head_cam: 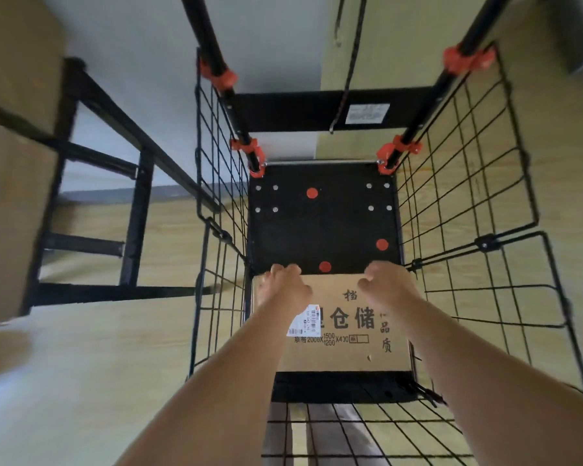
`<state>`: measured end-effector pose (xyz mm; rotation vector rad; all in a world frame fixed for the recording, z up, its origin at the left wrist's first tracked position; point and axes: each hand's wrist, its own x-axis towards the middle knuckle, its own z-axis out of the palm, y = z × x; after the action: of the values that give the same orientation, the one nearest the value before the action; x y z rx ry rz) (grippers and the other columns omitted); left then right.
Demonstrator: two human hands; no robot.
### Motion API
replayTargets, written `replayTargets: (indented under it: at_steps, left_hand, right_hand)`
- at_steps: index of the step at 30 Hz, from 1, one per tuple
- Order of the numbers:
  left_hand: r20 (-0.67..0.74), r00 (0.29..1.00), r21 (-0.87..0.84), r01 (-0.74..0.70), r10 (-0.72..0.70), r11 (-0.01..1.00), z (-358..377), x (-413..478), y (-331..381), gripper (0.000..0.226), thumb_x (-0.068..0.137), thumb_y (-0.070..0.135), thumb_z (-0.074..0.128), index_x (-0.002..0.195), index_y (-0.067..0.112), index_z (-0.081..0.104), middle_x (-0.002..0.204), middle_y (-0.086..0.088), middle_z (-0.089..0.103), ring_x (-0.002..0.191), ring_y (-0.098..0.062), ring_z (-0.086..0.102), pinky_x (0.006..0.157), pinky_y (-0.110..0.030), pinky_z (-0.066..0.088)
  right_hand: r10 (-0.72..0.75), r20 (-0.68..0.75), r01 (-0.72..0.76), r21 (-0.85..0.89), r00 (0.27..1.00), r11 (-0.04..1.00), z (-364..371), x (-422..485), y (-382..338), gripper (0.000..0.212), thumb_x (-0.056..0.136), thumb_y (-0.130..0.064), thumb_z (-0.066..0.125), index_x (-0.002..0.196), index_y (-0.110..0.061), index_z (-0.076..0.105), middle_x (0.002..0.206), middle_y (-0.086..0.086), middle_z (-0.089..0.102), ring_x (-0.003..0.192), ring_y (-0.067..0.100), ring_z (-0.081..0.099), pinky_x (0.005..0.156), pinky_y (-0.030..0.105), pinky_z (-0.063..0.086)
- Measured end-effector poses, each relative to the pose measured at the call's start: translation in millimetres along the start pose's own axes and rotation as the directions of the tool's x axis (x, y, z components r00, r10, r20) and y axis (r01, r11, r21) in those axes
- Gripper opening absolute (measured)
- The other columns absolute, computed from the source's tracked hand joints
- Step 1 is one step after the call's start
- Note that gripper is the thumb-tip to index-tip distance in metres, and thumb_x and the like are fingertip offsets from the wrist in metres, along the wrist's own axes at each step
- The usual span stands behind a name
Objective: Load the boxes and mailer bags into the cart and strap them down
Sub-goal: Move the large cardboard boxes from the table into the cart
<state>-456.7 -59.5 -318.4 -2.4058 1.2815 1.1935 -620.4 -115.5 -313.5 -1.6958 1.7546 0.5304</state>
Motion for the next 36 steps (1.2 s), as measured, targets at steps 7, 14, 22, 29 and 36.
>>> replayTargets:
  at_steps: [7,14,22,29,36]
  left_hand:
    - [-0.106,0.993,0.009,-0.054,0.055,0.998,-74.1,-64.2,4.2,0.043,0.091,0.019,0.054,0.134,0.023,0.052,0.129,-0.005,0.052,0.118,-0.025,0.049,0.096,-0.043,0.047]
    - [-0.308,0.944,0.007,-0.119,0.115,0.993,-138.6,-117.2,-1.4,0.030,0.093,0.015,0.054,0.122,0.019,0.060,0.116,-0.004,0.062,0.106,-0.021,0.058,0.090,-0.040,0.053]
    - [-0.435,0.892,0.050,-0.115,0.125,0.992,-197.0,-154.8,-48.9,0.022,0.091,0.014,0.052,0.111,0.016,0.061,0.099,-0.005,0.060,0.087,-0.019,0.055,0.077,-0.035,0.053]
    - [-0.439,0.892,0.015,-0.116,0.110,0.993,-239.6,-189.5,-144.7,0.030,0.088,0.009,0.048,0.115,0.016,0.061,0.113,-0.006,0.060,0.094,-0.023,0.055,0.078,-0.036,0.052]
    - [-0.451,0.890,-0.044,-0.088,0.059,0.995,-266.1,-219.8,-261.6,0.034,0.089,0.009,0.049,0.121,0.018,0.058,0.116,-0.004,0.059,0.104,-0.024,0.056,0.087,-0.041,0.053]
  right_hand:
    - [-0.193,-0.127,0.165,-0.203,0.973,0.965,-65.4,-66.4,-54.0,0.008,0.092,-0.029,0.056,0.095,-0.024,0.062,0.076,-0.003,0.058,0.072,0.016,0.058,0.060,0.030,0.048]
    - [-0.314,-0.150,0.251,-0.336,0.937,0.908,-114.6,-124.2,-118.0,0.020,0.097,-0.026,0.053,0.114,-0.022,0.063,0.079,-0.001,0.055,0.070,0.016,0.053,0.054,0.030,0.038]
    - [-0.414,-0.194,0.320,-0.383,0.890,0.867,-130.9,-176.5,-181.0,0.015,0.096,-0.025,0.055,0.105,-0.021,0.065,0.085,0.000,0.059,0.082,0.020,0.060,0.071,0.034,0.051]
    - [-0.486,-0.300,0.321,-0.461,0.821,0.827,-105.9,-227.8,-253.5,0.014,0.096,-0.023,0.051,0.103,-0.019,0.063,0.077,-0.002,0.051,0.065,0.015,0.047,0.048,0.026,0.031]
    - [-0.470,-0.325,0.317,-0.425,0.821,0.848,-46.2,-280.3,-339.6,0.013,0.093,-0.018,0.054,0.080,-0.019,0.054,0.072,-0.002,0.050,0.062,0.015,0.048,0.051,0.028,0.036]
